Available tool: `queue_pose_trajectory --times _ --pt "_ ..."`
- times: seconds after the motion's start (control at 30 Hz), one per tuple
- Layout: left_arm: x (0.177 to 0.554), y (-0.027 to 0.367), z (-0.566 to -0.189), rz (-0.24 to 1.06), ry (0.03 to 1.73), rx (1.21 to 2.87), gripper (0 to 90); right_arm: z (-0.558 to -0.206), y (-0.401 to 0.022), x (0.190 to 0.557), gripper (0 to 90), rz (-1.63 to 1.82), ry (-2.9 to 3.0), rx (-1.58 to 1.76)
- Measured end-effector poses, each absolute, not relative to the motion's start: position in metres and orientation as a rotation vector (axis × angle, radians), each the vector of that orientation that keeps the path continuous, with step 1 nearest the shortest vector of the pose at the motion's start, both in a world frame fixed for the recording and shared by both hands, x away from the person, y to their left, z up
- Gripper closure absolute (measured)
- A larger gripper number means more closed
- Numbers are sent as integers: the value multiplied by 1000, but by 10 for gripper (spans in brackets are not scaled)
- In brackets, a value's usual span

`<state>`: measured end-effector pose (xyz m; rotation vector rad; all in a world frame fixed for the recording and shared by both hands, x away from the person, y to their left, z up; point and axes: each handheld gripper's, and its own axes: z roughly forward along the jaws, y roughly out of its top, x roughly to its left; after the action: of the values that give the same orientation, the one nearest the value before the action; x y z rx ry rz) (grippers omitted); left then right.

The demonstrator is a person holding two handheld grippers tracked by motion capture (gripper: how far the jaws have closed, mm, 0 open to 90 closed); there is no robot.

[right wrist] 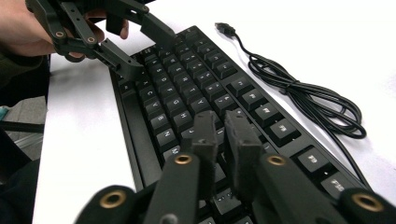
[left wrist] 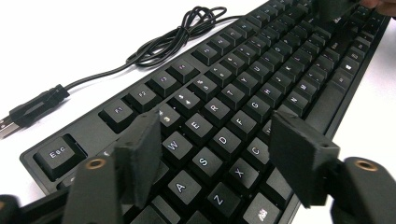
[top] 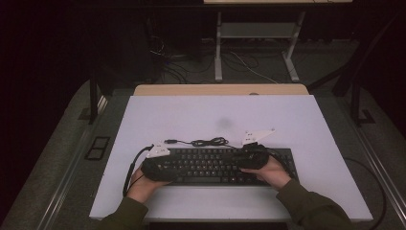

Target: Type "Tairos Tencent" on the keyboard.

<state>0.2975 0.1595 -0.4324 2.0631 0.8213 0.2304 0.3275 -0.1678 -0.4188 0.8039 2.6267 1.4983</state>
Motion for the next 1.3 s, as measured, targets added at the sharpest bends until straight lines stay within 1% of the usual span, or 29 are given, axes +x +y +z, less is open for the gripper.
queue_pose_trajectory --times 0.13,0.27,0.53,1.3 --pt "297 159 -433 237 826 2063 261 -418 -165 328 893 1503 2637 796" --pt "296 158 -432 245 848 2052 161 -419 -161 329 894 1505 2649 779" --pt "297 156 -434 238 874 2050 4 -420 -152 329 894 1499 2673 756" --pt "297 156 -434 236 863 2072 0 -433 -118 324 895 1409 2778 670"
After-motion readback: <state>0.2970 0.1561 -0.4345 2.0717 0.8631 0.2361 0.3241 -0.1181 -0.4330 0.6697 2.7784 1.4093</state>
